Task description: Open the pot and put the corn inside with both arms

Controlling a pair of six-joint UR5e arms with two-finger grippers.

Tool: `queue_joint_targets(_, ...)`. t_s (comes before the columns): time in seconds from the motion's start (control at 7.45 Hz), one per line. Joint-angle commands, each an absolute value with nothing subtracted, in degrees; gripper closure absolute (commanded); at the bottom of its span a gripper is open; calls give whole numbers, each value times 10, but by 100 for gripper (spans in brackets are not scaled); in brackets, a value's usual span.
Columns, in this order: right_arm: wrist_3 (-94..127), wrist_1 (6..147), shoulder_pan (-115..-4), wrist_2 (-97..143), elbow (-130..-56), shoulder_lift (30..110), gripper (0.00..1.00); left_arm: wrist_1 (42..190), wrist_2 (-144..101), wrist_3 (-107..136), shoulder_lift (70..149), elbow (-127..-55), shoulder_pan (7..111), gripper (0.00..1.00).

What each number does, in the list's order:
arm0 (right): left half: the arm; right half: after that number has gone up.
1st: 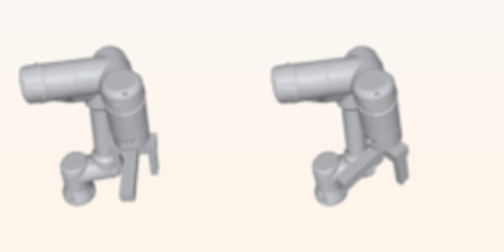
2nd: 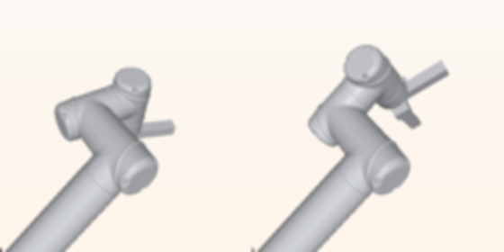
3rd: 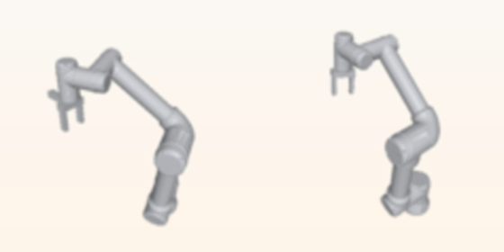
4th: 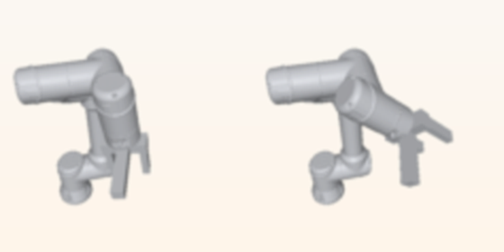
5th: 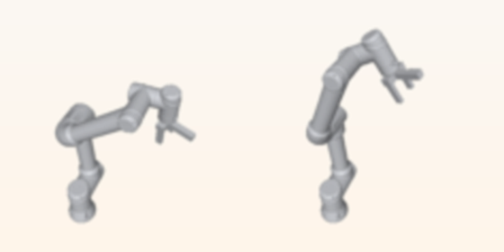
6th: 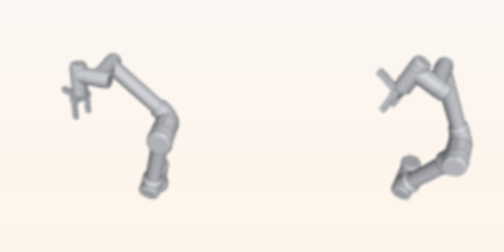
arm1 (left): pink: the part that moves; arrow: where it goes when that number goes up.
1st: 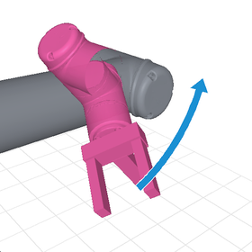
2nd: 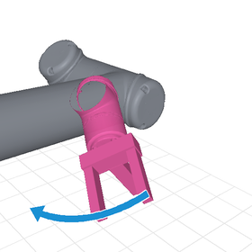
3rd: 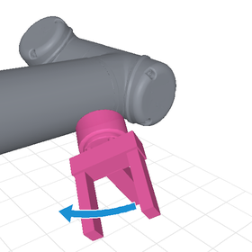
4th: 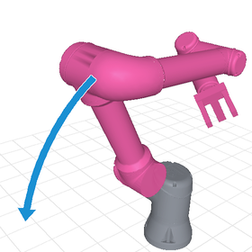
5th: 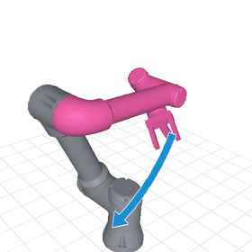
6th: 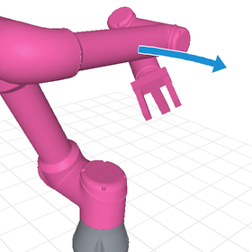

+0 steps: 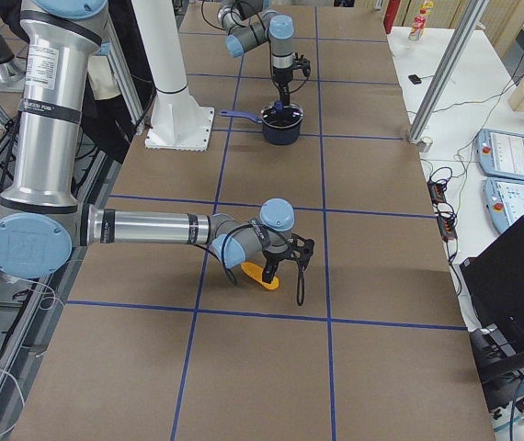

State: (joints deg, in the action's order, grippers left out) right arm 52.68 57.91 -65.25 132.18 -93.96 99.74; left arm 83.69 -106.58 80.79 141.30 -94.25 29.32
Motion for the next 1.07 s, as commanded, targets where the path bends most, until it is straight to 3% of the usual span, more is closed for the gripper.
queue_joint_targets(0.0,526,578,-650,1318,-912,983,0,792,-1079,769,1403,-996,307,44)
queue_joint_targets(0.94,545,534,-610,1293,-906,997,0,794,-1172,556,1180,-1159,444,43)
